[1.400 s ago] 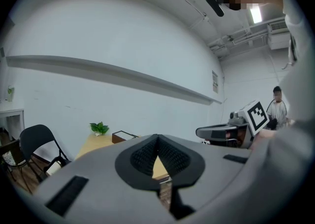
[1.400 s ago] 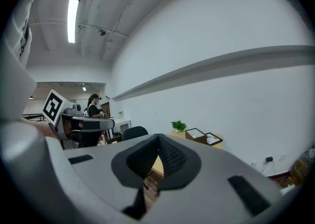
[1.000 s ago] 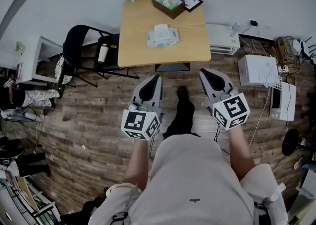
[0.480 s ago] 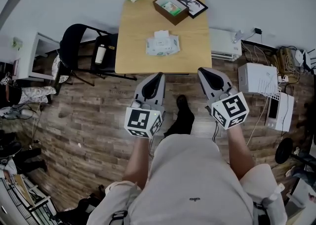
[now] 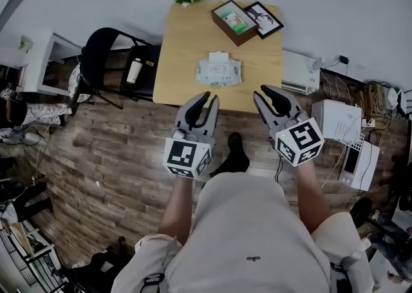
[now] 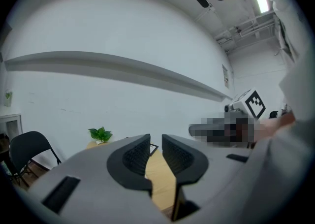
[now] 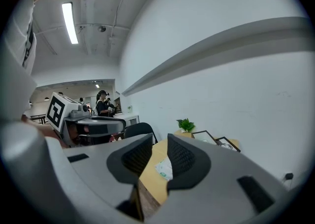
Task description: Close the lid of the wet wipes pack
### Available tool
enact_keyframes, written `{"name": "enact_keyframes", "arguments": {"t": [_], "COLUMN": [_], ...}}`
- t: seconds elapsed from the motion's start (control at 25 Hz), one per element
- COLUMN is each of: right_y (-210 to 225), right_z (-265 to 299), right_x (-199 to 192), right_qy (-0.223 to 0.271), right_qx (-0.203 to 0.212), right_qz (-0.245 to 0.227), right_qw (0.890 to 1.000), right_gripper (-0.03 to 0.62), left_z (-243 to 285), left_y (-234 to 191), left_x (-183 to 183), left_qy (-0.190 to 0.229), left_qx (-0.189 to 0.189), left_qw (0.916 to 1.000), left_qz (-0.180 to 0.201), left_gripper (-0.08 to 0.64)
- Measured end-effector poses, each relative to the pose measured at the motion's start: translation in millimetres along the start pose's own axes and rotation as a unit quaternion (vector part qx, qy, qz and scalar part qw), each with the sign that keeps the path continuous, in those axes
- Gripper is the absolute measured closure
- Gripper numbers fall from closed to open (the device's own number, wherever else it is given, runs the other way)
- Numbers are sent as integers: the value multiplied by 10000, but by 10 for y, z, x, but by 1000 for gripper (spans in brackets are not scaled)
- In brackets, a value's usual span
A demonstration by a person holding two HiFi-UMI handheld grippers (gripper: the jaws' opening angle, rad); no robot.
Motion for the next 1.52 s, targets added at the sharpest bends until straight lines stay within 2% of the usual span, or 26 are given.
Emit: {"name": "enact_keyframes", "arguments": {"t": [0.08, 0.16, 0.32, 0.88, 1.28, 1.52], "right_y": [44, 105, 244, 450, 678, 838], "right_z": [115, 216, 407, 924, 1323, 1661], "right_x": [8, 9, -6, -78, -252, -415], "right_qy": [-14, -54, -142, -517, -747, -953], "right_qx": [91, 165, 230, 572, 1034, 1438], "right_qz": [51, 77, 100, 11, 19, 92], "right_qw": [9999, 9998, 9996, 9970, 9918, 9850], "right_gripper": [499, 454, 423, 420, 420, 420], "left_z": [68, 144, 282, 405, 481, 645], "left_y": [-78, -150, -281, -661, -765, -823], "left_x": [-14, -38, -81, -149, -279, -290], "left_qy": [-31, -61, -88, -37, -184, -215], "left_qx": [33, 55, 83, 456, 804, 1075], "left_qw": [10000, 10000, 9999, 9988, 9962, 9936], "left_qz": [-4, -26, -65, -190, -275, -279], "left_gripper": [459, 444, 419, 419, 419, 419]}}
Point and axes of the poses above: the fingertips, and each gripper's own axes: z forward along the fingers, y to its right, x out of its top, the point moved 7 cm from there along -z, backward along the fingers, and after that the axes turned 14 degrees about y, right-handed, at the moved point
